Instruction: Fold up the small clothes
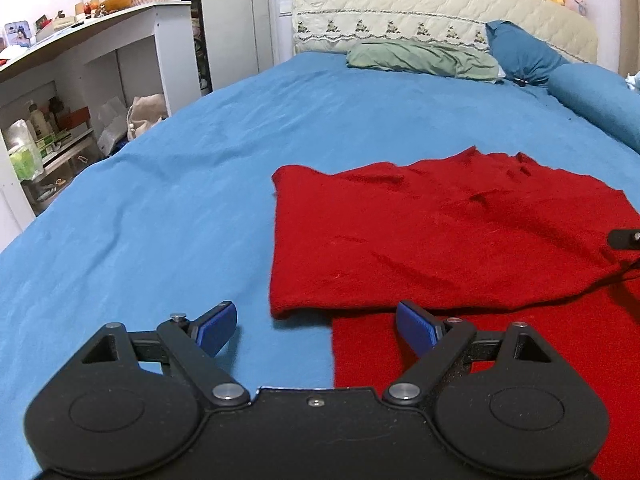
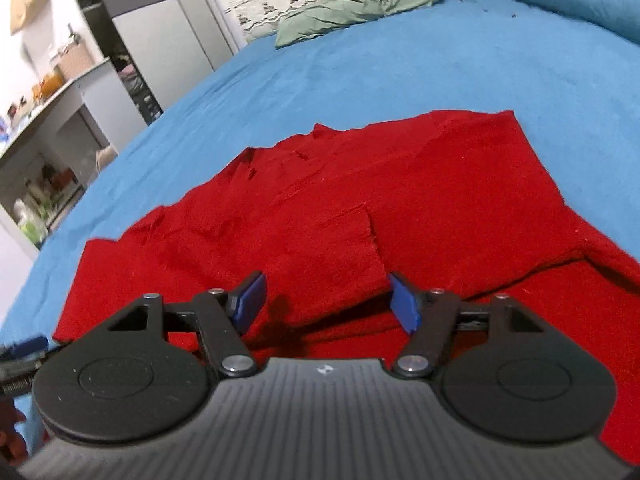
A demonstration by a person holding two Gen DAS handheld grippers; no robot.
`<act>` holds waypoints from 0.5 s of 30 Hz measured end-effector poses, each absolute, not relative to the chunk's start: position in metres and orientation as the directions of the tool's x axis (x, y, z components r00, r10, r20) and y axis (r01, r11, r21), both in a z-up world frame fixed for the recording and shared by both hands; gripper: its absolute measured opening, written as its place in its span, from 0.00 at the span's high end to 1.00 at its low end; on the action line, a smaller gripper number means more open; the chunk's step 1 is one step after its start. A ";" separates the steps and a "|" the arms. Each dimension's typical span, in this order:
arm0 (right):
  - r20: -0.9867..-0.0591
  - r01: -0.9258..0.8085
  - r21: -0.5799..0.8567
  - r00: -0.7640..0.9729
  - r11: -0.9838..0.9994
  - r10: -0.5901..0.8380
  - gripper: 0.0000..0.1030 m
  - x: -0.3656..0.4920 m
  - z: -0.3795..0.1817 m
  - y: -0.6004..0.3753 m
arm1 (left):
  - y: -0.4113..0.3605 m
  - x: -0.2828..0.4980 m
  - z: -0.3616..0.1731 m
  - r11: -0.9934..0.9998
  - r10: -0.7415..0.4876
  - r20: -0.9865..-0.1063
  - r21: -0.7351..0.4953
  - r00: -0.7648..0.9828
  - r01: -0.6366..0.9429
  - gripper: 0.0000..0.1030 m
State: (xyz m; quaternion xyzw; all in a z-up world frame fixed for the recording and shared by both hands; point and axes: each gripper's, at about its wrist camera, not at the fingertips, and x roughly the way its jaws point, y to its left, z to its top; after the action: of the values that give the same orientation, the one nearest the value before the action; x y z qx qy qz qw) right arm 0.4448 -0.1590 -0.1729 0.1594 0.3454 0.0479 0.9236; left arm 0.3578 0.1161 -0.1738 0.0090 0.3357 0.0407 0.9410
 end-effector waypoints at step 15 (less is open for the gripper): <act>-0.517 -0.067 0.178 0.842 0.982 0.151 0.77 0.467 -0.102 -0.189 | 0.116 0.373 -0.183 0.998 0.054 -0.639 0.044 0.768 -0.034 0.31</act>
State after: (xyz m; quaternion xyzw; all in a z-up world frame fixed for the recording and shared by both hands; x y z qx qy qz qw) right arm 0.4669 -0.1889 -0.1017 0.0768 0.2749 0.0568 0.9567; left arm 0.3729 0.1157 -0.1828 0.0151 0.3400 0.0234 0.9400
